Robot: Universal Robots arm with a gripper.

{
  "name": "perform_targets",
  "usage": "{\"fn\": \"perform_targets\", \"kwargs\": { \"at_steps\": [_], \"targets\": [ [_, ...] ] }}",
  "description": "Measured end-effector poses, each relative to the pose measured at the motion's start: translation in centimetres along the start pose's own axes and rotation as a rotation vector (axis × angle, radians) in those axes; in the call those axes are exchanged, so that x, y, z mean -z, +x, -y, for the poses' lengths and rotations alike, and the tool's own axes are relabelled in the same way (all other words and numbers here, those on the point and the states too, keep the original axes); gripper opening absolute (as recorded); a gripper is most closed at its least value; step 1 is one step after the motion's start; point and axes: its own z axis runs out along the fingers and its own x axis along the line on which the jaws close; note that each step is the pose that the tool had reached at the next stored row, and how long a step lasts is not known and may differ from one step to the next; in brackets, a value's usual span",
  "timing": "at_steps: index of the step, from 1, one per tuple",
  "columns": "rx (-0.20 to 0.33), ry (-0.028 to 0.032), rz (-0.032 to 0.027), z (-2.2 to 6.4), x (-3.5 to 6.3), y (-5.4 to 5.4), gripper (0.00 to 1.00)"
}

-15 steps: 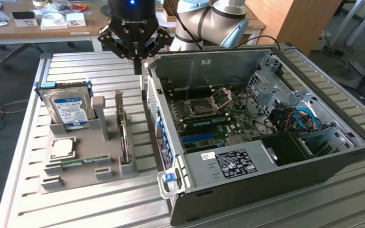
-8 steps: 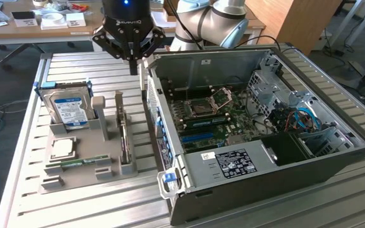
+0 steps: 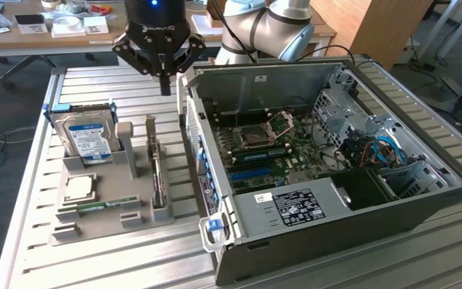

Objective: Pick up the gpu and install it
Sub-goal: 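Reach for the gpu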

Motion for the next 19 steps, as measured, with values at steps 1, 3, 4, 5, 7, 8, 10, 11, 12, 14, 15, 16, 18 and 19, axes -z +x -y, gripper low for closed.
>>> {"fn": "perform_targets", "kwargs": {
  "at_steps": [1,3,4,5,7,8,10,11,12,14,15,16,18,19],
  "targets": [
    [0.000,0.0000,0.0000,0.02,0.00,0.3,0.11],
    [0.000,-0.0001,0.0001,0.07,0.01,0.8,0.11],
    [0.000,0.0000,0.0000,0.09,0.02,1.0,0.11],
    [0.000,0.0000,0.0000,0.11,0.02,1.2,0.11],
    [0.000,0.0000,0.0000,0.15,0.02,1.6,0.11],
    [0.000,0.0000,0.0000,0.16,0.02,1.8,0.11],
    [0.000,0.0000,0.0001,0.19,0.01,2.1,0.11],
    [0.000,0.0000,0.0001,0.20,0.00,2.2,0.11],
    [0.000,0.0000,0.0001,0.21,0.00,2.3,0.11],
    [-0.001,0.0000,0.0001,0.22,0.00,2.5,0.11],
    [-0.001,0.0000,0.0001,0.22,0.00,2.5,0.11],
    [-0.001,0.0001,0.0000,0.22,0.00,2.5,0.11],
    [-0.001,0.0001,0.0000,0.22,0.00,2.5,0.11],
    [-0.001,0.0000,0.0000,0.22,0.00,2.5,0.11]
  ]
}}
